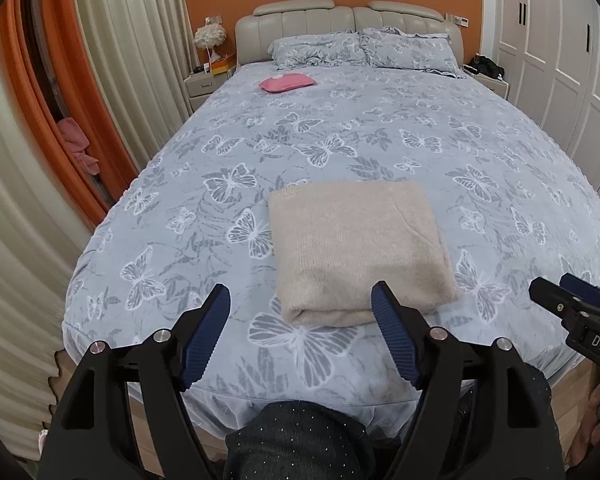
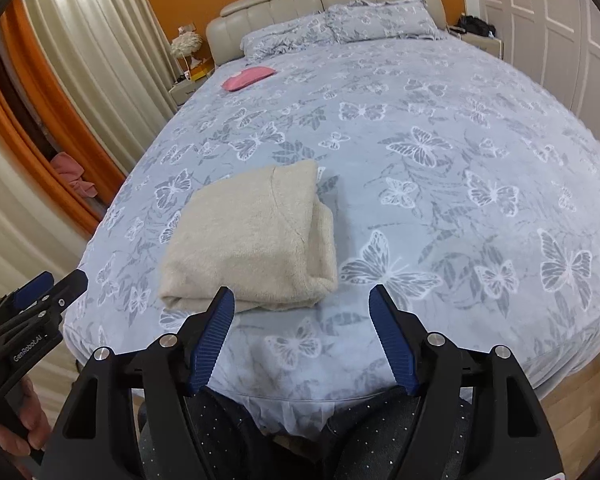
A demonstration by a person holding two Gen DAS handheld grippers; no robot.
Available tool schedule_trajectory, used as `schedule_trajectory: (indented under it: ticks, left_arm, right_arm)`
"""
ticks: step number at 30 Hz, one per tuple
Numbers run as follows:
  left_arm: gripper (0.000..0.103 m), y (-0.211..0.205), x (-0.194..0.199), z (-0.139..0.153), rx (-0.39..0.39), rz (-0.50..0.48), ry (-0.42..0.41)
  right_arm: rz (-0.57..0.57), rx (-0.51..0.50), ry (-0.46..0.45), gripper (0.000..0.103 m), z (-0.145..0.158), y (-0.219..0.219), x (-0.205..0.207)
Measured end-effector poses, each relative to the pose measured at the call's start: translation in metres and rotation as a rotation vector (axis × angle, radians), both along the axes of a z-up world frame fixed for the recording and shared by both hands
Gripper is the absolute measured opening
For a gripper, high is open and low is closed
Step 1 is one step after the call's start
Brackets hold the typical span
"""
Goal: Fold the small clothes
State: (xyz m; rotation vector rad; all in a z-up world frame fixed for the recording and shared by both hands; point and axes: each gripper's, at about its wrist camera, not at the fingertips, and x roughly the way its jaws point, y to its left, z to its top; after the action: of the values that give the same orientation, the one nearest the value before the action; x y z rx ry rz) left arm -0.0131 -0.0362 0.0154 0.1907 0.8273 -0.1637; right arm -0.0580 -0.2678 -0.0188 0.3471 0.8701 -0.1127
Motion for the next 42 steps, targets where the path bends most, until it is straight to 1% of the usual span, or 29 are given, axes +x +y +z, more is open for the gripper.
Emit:
schedule_trajectory:
  ticks: [1,2,4,6,7,11,13,16,19,23,31,42]
  left_arm:
    - [0.076,0.0,-0.002,0.001,0.001,0.0,-0.003]
    - [0.077,-0.001,-0.007,0.003,0.0,0.001,-0.012]
    - [0.078,-0.001,-0.013,0.004,-0.002,-0.002,-0.019]
    - [0.079,-0.001,-0.019,0.005,-0.003,-0.004,-0.025]
    - [0.082,-0.002,-0.021,0.005,-0.002,-0.004,-0.027]
    - [0.084,-0.001,-0.033,0.003,-0.007,-0.002,-0.031]
    - [0.088,0.001,-0.037,0.001,-0.01,0.005,-0.032]
    - [0.088,0.001,-0.044,-0.004,-0.001,0.01,-0.038]
    - [0.089,0.004,-0.047,-0.012,-0.011,0.02,-0.026]
    - [0.09,0.01,-0.049,-0.026,-0.02,0.036,-0.01]
    - [0.09,0.014,-0.049,-0.05,-0.03,0.05,0.007]
    - [0.091,0.019,-0.044,-0.066,-0.026,0.069,0.032]
  right_arm:
    - [0.001,-0.007,-0.007,0.07,0.002,0.001,-0.003]
    - [0.001,-0.015,-0.015,0.071,0.004,0.002,-0.007]
    - [-0.005,-0.027,-0.027,0.074,0.008,0.005,-0.015]
    - [-0.008,-0.029,-0.035,0.074,0.009,0.006,-0.021]
    - [-0.007,-0.027,-0.036,0.075,0.008,0.007,-0.024]
    - [-0.01,-0.027,-0.034,0.075,0.004,0.01,-0.036]
    - [-0.012,-0.03,-0.035,0.076,0.003,0.011,-0.042]
    - [-0.015,-0.041,-0.035,0.078,0.0,0.014,-0.049]
    - [-0.02,-0.056,-0.031,0.081,-0.005,0.015,-0.055]
    - [-0.03,-0.076,-0.012,0.081,-0.016,0.017,-0.058]
    - [-0.04,-0.075,0.029,0.082,-0.038,0.017,-0.057]
    - [-0.031,-0.07,0.05,0.082,-0.047,0.02,-0.052]
